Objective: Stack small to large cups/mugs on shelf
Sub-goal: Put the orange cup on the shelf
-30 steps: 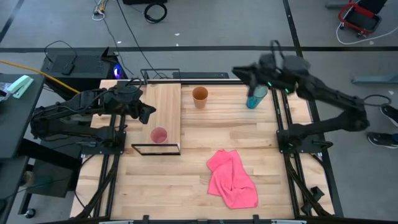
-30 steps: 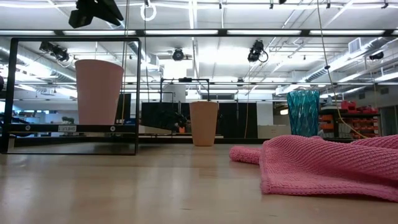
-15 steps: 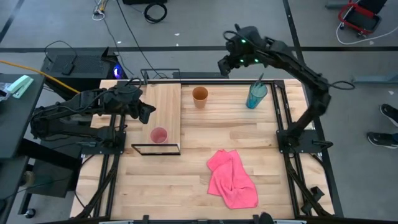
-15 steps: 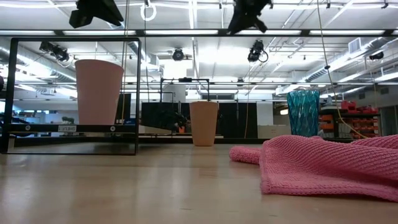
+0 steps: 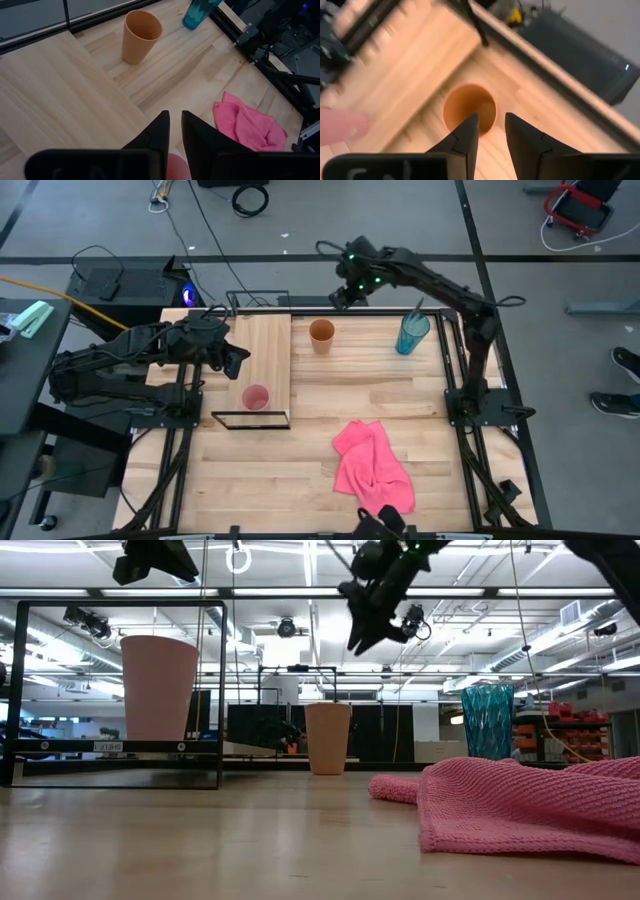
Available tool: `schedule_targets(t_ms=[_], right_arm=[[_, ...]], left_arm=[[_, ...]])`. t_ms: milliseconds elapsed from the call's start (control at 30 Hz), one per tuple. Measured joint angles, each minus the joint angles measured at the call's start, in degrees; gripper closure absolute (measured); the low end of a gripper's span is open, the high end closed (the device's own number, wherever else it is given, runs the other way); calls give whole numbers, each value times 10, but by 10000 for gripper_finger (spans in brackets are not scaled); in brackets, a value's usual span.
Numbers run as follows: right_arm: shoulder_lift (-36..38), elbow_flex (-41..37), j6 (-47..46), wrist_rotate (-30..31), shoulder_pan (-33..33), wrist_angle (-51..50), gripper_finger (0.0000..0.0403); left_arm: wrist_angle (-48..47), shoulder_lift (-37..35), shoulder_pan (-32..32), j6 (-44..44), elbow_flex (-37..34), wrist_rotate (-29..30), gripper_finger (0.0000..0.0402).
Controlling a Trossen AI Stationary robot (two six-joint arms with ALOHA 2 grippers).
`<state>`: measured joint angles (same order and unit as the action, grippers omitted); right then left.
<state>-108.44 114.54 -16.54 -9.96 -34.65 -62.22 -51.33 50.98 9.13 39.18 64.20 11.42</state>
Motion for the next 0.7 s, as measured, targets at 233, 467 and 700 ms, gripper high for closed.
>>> schedule_targets(t_ms=[233,467,700], right_arm=[[-52,0,15,0,3,-32,292],[-92,0,22,-1,12,-30,293],[-114,0,42,-3,27,-13,294]], left_arm=[[-1,0,0,0,0,0,341],[-12,0,0,0,0,14,346],[-13,0,0,0,0,15,349]])
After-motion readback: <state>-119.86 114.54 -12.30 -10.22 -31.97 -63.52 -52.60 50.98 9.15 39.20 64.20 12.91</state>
